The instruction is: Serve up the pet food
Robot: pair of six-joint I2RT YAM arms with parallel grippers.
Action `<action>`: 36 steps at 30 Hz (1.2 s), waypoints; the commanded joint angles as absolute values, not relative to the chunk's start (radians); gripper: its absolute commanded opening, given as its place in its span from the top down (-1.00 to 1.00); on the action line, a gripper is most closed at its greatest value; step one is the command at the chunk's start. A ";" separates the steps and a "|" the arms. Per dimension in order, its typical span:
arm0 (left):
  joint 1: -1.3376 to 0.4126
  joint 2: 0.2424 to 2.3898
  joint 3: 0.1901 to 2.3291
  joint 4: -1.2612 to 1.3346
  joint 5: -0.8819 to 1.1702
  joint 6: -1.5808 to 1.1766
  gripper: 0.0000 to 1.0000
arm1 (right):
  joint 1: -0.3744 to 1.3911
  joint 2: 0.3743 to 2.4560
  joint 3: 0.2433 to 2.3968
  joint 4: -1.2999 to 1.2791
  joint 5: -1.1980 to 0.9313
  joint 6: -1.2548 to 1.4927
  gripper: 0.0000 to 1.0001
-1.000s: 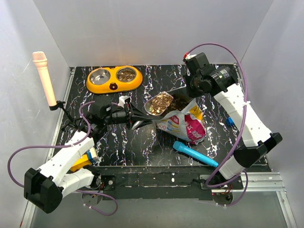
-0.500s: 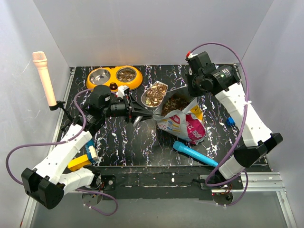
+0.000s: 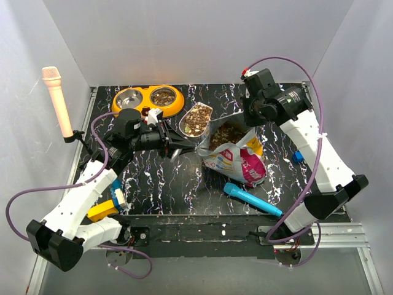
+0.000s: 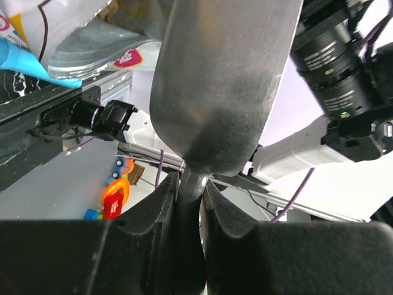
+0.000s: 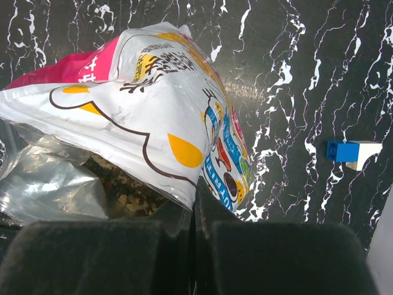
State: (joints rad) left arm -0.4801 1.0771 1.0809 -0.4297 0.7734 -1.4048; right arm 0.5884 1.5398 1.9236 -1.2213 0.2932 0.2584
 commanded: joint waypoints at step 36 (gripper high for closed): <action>-0.083 1.618 1.161 0.273 0.492 -1.508 1.00 | 0.578 1.289 1.824 -1.072 0.281 0.258 0.97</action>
